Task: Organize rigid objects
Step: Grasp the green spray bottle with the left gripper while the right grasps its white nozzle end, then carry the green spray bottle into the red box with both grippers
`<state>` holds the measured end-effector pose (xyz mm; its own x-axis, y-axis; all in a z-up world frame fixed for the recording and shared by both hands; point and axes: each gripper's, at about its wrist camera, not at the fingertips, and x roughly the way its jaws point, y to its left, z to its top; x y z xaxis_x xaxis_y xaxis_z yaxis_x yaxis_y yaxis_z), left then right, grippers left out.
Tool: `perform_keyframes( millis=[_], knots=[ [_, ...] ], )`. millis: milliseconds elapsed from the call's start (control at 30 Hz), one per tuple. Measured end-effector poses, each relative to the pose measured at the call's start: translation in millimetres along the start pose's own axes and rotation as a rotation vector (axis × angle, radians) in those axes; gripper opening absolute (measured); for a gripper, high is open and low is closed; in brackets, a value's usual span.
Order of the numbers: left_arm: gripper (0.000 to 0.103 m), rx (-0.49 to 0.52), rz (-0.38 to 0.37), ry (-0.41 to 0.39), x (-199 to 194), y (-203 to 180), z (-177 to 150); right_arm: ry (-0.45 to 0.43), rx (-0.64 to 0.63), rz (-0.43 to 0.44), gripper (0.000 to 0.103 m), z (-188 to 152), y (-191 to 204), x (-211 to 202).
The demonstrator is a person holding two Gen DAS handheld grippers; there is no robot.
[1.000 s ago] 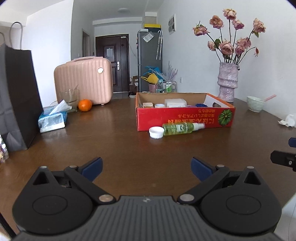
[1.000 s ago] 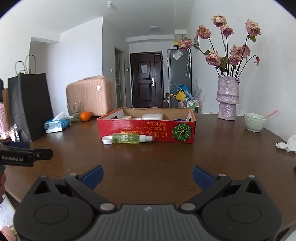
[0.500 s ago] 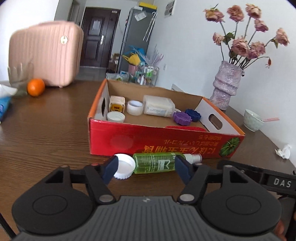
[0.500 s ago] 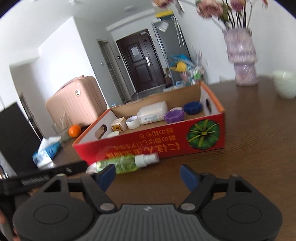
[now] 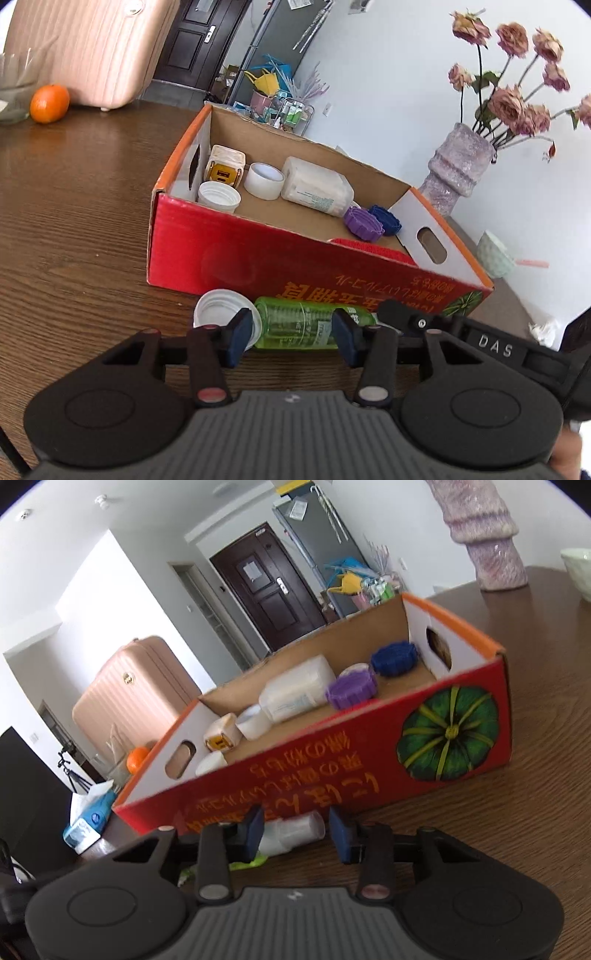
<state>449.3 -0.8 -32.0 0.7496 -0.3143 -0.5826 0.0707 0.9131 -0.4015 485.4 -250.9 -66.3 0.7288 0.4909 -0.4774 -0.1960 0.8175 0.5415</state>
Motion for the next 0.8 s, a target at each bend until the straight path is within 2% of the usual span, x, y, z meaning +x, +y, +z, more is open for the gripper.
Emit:
perform_keyframes(
  millis=[133,267,433,600,800],
  knots=[
    [0.043,0.014,0.004,-0.022,-2,-3,0,-0.002,0.021,0.012,0.037,-2,-2,1],
    [0.042,0.061,0.012,-0.038,-6,-10,-3,-0.003,0.009,0.014,0.037,-3,-1,1],
    [0.042,0.057,-0.002,-0.033,-15,-17,-9,-0.021,0.019,0.004,0.035,-5,-3,-8],
    [0.042,0.109,-0.011,-0.051,-49,-39,-40,-0.069,-0.004,-0.016,0.035,-27,5,-53],
    [0.042,0.091,-0.038,-0.029,-103,-55,-93,-0.028,-0.004,-0.021,0.035,-63,6,-116]
  ],
)
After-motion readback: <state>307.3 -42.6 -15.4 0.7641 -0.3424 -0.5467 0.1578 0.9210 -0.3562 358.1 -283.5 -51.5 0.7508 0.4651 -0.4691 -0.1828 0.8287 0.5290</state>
